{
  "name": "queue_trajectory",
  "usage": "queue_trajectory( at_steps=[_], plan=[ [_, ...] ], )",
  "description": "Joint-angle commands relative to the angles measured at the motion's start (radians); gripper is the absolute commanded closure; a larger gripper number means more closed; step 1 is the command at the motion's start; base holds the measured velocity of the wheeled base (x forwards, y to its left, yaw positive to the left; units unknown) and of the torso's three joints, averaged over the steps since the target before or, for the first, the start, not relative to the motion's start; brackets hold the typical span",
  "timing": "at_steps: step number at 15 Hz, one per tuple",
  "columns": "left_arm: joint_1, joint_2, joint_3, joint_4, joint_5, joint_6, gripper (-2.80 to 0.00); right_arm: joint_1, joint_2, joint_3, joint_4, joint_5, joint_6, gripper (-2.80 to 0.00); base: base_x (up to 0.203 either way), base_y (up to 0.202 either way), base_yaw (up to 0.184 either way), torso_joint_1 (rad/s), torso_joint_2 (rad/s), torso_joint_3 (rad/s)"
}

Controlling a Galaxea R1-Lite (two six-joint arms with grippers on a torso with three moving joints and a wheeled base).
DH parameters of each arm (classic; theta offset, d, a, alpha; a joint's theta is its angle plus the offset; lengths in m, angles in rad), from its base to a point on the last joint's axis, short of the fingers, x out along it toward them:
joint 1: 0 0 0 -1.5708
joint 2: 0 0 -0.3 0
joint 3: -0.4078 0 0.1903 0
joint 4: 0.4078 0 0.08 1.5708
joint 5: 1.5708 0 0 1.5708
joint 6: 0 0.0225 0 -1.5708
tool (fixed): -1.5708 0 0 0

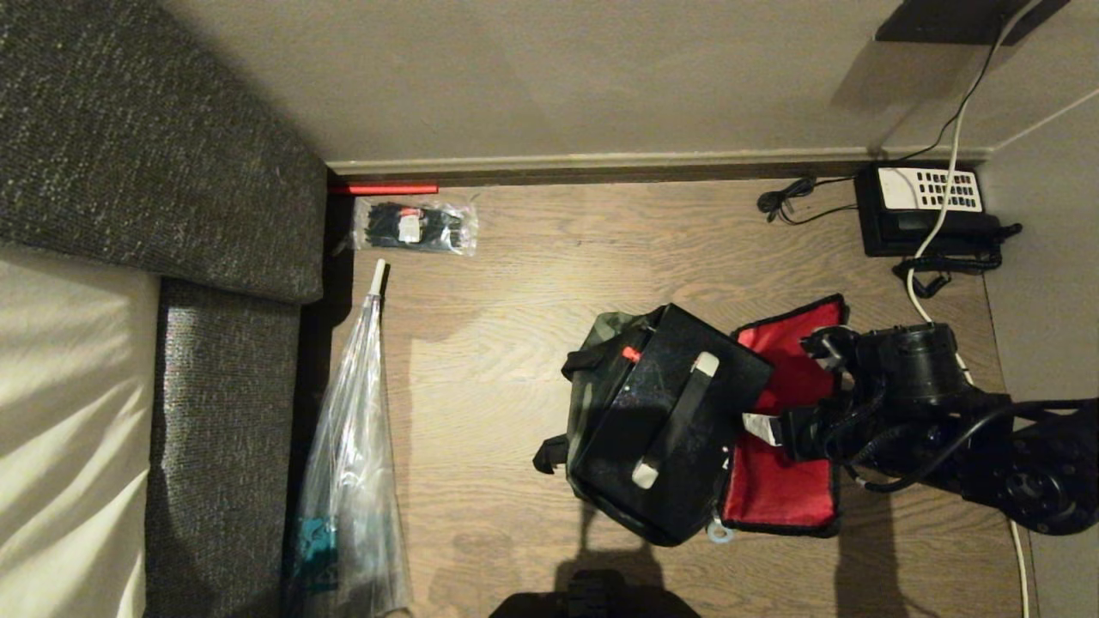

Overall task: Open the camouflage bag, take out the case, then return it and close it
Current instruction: Close the top of the storage box

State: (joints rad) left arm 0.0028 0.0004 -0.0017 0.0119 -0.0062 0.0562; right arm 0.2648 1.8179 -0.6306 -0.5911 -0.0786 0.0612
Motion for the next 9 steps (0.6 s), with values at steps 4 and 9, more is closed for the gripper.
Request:
queue_trajectory(
  at_steps=[4, 9],
  plan=[
    [0.0, -0.002, 0.0, 0.0, 0.0, 0.001, 0.0, -0.09, 0.01, -0.113, 0.031, 0.039, 0.031, -2.8, 0.0, 0.0, 0.0, 0.0, 0.0, 0.0],
    [0.0, -0.002, 0.0, 0.0, 0.0, 0.001, 0.0, -0.148, 0.082, -0.21, 0.026, 0.041, 0.08, -2.8, 0.0, 0.0, 0.0, 0.0, 0.0, 0.0]
  ],
)
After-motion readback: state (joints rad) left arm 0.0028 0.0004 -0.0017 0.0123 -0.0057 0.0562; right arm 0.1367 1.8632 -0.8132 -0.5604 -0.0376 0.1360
